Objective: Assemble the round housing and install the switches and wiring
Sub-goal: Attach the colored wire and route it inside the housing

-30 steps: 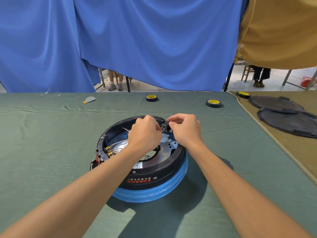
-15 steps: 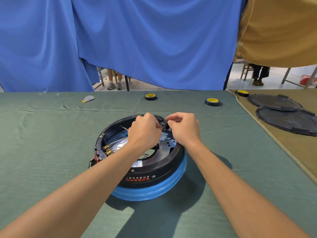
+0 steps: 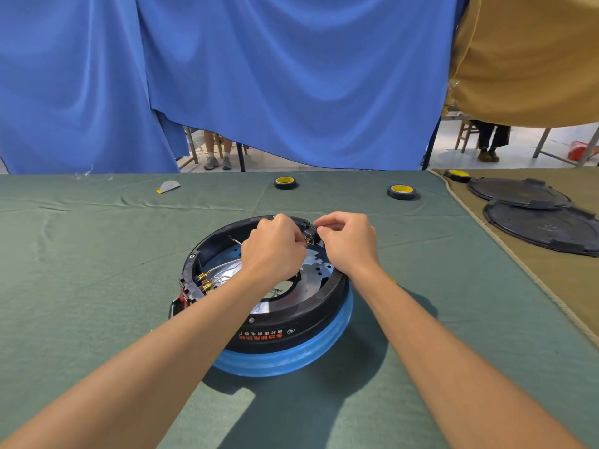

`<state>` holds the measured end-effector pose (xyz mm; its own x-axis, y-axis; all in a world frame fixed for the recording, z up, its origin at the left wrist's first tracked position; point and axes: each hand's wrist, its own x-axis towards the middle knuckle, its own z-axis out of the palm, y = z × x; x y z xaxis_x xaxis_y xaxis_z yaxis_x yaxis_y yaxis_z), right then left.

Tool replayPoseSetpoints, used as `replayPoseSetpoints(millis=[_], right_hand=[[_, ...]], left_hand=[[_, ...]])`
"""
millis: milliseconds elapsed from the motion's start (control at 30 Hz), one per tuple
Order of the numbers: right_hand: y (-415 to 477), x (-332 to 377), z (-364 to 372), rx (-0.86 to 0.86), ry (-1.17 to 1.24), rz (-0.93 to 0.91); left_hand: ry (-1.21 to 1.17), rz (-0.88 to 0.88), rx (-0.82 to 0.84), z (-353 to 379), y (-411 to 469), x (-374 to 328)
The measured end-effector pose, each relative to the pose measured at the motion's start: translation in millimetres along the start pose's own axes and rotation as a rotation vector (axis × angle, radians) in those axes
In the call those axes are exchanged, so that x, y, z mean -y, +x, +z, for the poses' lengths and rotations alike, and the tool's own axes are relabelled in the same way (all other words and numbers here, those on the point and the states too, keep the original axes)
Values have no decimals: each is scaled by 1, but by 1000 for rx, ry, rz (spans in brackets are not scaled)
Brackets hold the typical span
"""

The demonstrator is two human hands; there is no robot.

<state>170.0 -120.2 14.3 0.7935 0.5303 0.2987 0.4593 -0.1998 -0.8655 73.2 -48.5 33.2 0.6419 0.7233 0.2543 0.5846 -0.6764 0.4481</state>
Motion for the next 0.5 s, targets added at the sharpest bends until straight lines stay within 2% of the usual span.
replayPoseSetpoints(millis=[500], right_hand=[[2,-2,2,2,5,1]], left_hand=[[6,-12,-4,0,0,1]])
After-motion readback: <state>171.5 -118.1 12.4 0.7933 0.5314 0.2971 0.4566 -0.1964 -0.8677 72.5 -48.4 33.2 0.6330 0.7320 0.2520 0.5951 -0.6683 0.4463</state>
